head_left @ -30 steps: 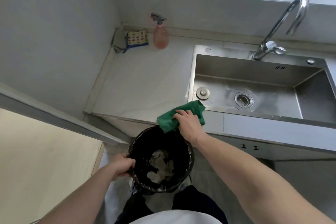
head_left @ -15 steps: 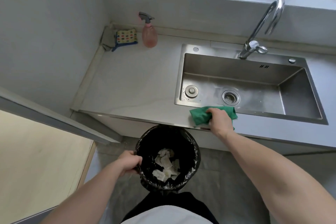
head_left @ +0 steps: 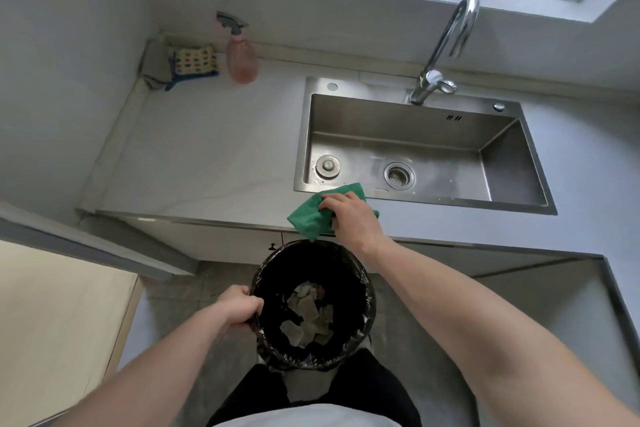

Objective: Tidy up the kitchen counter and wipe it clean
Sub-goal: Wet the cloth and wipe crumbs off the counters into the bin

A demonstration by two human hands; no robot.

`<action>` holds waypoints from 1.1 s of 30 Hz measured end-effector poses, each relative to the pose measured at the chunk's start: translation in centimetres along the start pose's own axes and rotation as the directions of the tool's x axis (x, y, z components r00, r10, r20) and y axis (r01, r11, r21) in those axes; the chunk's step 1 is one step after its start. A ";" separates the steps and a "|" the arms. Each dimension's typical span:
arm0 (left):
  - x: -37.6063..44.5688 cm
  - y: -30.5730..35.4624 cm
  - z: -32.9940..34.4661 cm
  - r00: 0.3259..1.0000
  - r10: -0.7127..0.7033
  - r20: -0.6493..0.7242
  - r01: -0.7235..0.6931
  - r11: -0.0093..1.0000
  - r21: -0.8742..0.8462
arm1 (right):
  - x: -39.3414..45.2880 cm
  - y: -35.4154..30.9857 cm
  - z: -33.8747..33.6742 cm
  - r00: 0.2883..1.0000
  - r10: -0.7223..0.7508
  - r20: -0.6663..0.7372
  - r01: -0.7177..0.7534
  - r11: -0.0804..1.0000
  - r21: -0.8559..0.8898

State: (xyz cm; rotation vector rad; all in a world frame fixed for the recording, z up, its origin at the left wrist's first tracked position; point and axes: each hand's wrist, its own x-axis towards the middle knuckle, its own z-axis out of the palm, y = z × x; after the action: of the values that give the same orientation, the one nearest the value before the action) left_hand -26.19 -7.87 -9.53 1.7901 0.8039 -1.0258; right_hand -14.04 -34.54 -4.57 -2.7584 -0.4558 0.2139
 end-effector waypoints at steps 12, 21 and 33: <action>-0.9 3.6 11.2 0.993 -0.054 -0.102 0.049 0.998 -0.046 | -2.6 16.7 -3.0 0.994 0.006 0.113 0.006 0.994 -0.106; -2.3 7.0 24.3 0.990 -0.091 -0.110 0.073 0.985 -0.156 | -8.4 29.8 -7.0 0.989 0.074 0.124 -0.074 0.997 -0.005; -4.1 9.6 31.8 0.998 -0.042 -0.050 0.034 0.989 -0.142 | -16.7 42.5 -12.7 0.867 0.498 0.017 -0.498 0.867 0.019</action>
State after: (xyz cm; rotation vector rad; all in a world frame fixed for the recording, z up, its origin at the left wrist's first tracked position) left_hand -29.77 -41.16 -10.41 1.6925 0.9241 -0.9255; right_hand -14.99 -81.87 -6.08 -2.7987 0.2721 0.3536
